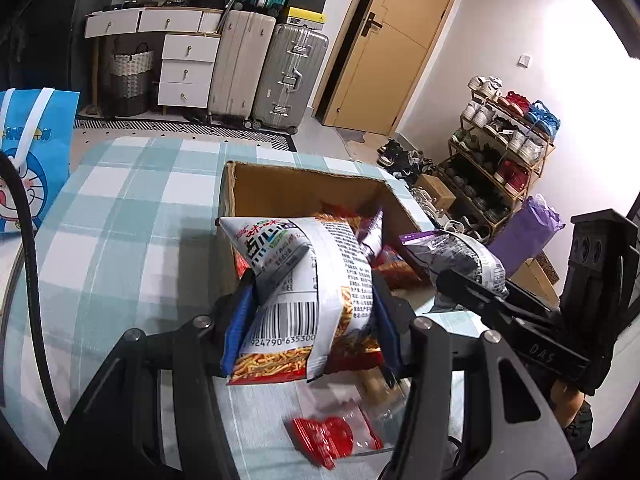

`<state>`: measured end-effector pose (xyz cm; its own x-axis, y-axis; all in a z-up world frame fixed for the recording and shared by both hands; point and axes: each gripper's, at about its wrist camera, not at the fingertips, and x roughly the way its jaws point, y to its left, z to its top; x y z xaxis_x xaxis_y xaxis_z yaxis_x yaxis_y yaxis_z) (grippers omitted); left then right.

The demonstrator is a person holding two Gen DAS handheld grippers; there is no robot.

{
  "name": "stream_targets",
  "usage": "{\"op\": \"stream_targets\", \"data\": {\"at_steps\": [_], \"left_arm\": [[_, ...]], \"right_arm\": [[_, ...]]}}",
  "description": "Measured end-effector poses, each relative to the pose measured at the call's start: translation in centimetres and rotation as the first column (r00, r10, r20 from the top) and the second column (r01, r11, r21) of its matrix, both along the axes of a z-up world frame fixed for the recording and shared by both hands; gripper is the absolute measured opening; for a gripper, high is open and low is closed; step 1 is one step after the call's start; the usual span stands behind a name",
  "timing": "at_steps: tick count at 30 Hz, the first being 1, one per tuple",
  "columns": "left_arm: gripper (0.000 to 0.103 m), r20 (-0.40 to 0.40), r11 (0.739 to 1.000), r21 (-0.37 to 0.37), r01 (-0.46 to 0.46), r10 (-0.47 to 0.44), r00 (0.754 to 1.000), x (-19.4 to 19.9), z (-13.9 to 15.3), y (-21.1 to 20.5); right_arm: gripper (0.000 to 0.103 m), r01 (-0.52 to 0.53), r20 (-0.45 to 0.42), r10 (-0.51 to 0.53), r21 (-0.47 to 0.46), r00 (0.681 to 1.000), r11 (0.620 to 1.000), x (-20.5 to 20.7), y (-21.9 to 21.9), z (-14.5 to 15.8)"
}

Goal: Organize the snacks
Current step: 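Lift both held bags and carry them over the cardboard box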

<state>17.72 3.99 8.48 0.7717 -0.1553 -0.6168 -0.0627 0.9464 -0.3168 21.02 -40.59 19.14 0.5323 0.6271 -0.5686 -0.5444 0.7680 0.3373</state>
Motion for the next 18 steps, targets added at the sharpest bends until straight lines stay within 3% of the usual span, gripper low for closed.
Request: {"op": "stream_targets", "data": {"at_steps": [10, 14, 18], "left_arm": [[0.051, -0.029, 1.000, 0.003, -0.017, 0.017, 0.999, 3.9, -1.3, 0.4], [0.051, -0.021, 0.997, 0.069, -0.032, 0.033, 0.999, 5.3, -1.5, -0.1], [0.051, -0.016, 0.997, 0.081, -0.017, 0.018, 1.000, 6.1, -1.7, -0.3]], "right_arm": [[0.055, -0.011, 0.029, 0.012, -0.044, 1.000, 0.999, 3.1, 2.4, 0.4], [0.055, 0.002, 0.052, 0.003, -0.092, 0.999, 0.996, 4.3, 3.3, -0.2], [0.055, -0.001, 0.065, 0.009, -0.126, 0.998, 0.992, 4.9, 4.0, -0.9]]}}
